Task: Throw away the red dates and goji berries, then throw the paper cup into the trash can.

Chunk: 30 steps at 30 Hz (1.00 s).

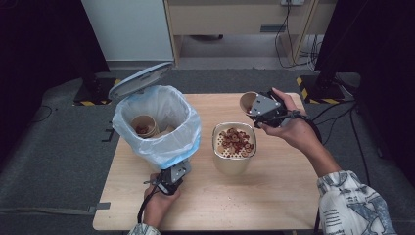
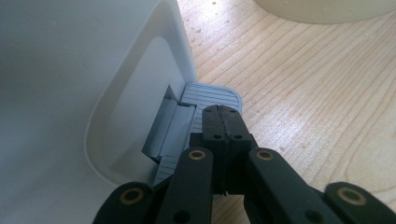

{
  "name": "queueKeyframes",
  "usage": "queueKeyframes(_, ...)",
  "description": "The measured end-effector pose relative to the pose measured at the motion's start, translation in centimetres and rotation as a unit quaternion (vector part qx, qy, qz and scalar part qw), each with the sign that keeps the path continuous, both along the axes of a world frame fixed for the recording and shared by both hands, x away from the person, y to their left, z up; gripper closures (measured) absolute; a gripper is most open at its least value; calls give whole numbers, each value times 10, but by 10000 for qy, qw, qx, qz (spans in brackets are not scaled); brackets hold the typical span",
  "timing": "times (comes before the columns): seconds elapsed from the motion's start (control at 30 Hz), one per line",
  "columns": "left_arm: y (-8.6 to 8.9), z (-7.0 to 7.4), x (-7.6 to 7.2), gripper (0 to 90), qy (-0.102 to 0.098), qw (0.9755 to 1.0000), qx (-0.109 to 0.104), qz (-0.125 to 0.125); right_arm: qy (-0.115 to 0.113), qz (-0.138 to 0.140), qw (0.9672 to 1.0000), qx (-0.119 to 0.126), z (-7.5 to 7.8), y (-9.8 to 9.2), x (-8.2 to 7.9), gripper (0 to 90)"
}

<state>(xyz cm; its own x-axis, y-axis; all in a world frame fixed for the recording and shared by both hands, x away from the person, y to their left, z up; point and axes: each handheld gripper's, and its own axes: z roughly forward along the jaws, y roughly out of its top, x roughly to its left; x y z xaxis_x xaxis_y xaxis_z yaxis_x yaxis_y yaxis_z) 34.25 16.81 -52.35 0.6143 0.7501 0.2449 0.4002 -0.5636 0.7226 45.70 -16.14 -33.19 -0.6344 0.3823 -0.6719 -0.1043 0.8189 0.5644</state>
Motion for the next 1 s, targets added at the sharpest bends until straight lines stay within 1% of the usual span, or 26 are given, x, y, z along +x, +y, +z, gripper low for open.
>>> queueKeyframes(0.13,0,0,0,891,2,10000,-15,4,105,-45,9998,183,0,-3,1,320)
queueKeyframes(0.23,0,0,0,891,-2,10000,-16,-1,138,-65,9996,229,0,-5,1,318)
queueKeyframes(0.3,0,0,0,891,1,10000,-18,-2,133,-90,9997,209,0,-6,1,317)
queueKeyframes(0.4,0,0,0,891,-9,10000,-26,-5,186,-100,9993,308,1,-8,1,318)
queueKeyframes(0.43,-1,-1,-2,892,-10,9998,-99,153,187,-106,9992,334,1,-8,1,318)
queueKeyframes(0.57,-1,-1,-2,891,18,9999,-106,130,231,-120,9988,414,1,-11,2,317)
queueKeyframes(0.7,-1,-1,-2,891,5,9998,-121,140,306,-160,9977,586,0,-16,2,317)
queueKeyframes(0.77,-1,-1,-2,891,7,9998,-122,145,362,-205,9970,659,0,-20,3,316)
queueKeyframes(0.87,-1,-1,-2,891,11,9999,-102,135,490,-252,9948,858,-2,-28,5,317)
queueKeyframes(1.0,-1,-1,-2,892,15,9999,-100,134,676,-298,9910,1120,-3,-39,8,317)
